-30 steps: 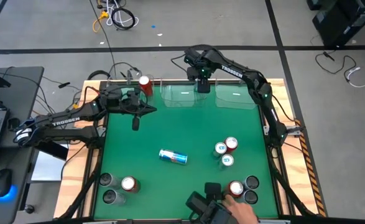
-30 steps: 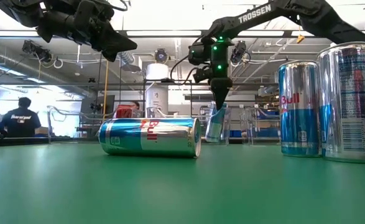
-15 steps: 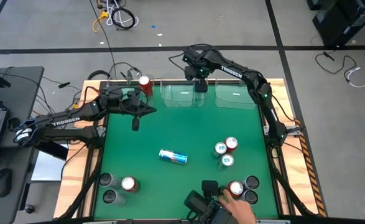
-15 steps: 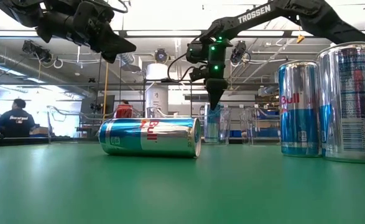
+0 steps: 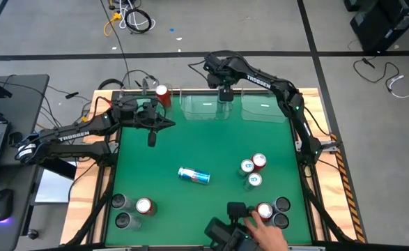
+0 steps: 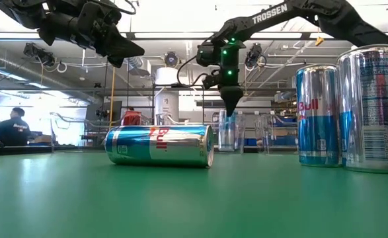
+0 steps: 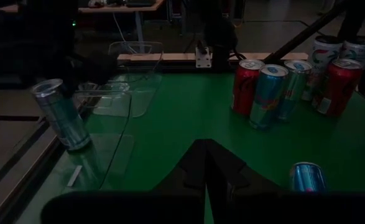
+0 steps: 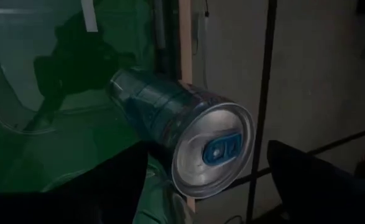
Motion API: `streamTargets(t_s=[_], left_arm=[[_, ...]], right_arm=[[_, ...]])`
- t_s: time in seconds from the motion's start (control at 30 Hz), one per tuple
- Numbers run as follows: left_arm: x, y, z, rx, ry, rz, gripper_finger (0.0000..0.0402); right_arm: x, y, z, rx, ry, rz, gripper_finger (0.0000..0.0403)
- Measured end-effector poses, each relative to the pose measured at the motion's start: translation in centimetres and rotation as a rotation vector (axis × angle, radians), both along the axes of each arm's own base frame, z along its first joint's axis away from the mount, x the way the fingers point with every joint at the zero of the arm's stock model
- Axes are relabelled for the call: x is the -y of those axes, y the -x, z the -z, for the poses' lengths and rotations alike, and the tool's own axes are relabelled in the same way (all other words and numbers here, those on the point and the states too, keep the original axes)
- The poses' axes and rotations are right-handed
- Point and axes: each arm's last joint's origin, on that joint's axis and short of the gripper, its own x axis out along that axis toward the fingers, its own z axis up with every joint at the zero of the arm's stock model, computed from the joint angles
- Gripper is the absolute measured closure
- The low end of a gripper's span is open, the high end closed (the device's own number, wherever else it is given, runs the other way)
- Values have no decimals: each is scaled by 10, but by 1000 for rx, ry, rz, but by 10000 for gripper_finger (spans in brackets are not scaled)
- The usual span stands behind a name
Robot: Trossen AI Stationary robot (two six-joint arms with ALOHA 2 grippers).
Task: Sort soda cans
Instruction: Put the blue soda can into the transparent middle bin
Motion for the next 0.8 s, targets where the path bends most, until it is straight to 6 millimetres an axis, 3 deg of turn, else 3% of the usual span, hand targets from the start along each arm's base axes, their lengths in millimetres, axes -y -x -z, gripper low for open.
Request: streamTargets(t_s=[0.3, 0.63, 0.8], left_arm=[[0, 0, 0, 0, 1, 0, 394], [0, 0, 0, -2, 8, -1, 394], [2, 0, 2, -15, 18, 5, 394]], right_arm=[[-14, -2, -13, 14, 6, -29, 88], [-51, 1, -55, 39, 101, -55, 99], [-79, 7, -64, 167, -189, -9, 130]])
